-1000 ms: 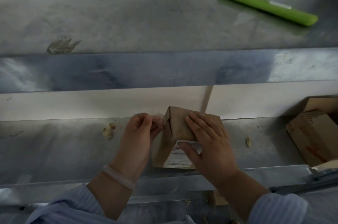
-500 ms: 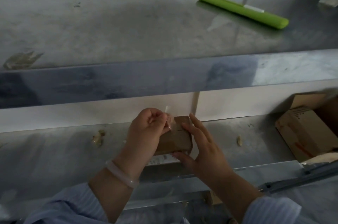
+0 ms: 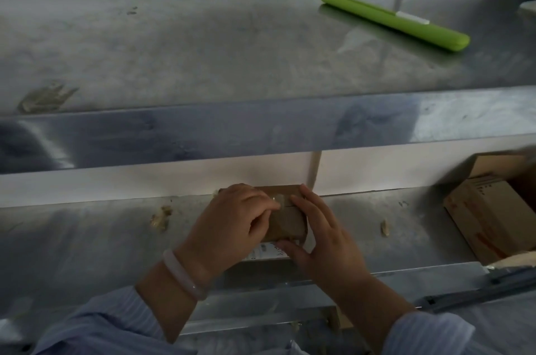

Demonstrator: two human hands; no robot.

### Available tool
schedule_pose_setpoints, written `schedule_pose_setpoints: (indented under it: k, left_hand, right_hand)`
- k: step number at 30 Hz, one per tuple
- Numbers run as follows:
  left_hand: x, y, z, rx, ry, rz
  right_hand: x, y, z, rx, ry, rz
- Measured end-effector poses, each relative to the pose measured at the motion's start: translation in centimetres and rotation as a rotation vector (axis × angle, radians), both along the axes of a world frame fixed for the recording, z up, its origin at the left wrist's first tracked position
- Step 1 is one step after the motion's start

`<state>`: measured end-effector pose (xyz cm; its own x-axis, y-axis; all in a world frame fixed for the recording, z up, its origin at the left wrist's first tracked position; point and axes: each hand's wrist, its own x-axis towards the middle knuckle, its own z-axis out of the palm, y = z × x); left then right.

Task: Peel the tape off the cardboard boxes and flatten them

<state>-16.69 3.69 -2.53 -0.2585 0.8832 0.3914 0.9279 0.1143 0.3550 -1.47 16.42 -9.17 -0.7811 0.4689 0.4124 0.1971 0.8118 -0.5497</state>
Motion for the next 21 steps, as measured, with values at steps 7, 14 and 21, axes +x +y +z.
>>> schedule_pose_setpoints:
  k: [7, 14, 21]
  left_hand:
    - [0.5, 1.1, 0.3, 0.006, -0.205, 0.164]
    - [0.9, 1.2, -0.1, -0.181, -0.118, 0.212]
    - [0.5, 0.9, 0.5, -0.096, -0.211, 0.196]
  right_hand:
    - [-0.2, -0.2, -0.2, 0.011, -0.008, 0.013]
    - [0.0, -0.5, -1.4, 0.026, -0.032, -0.002]
    - [0.3, 0.0, -1.7, 0.033, -0.006, 0.051]
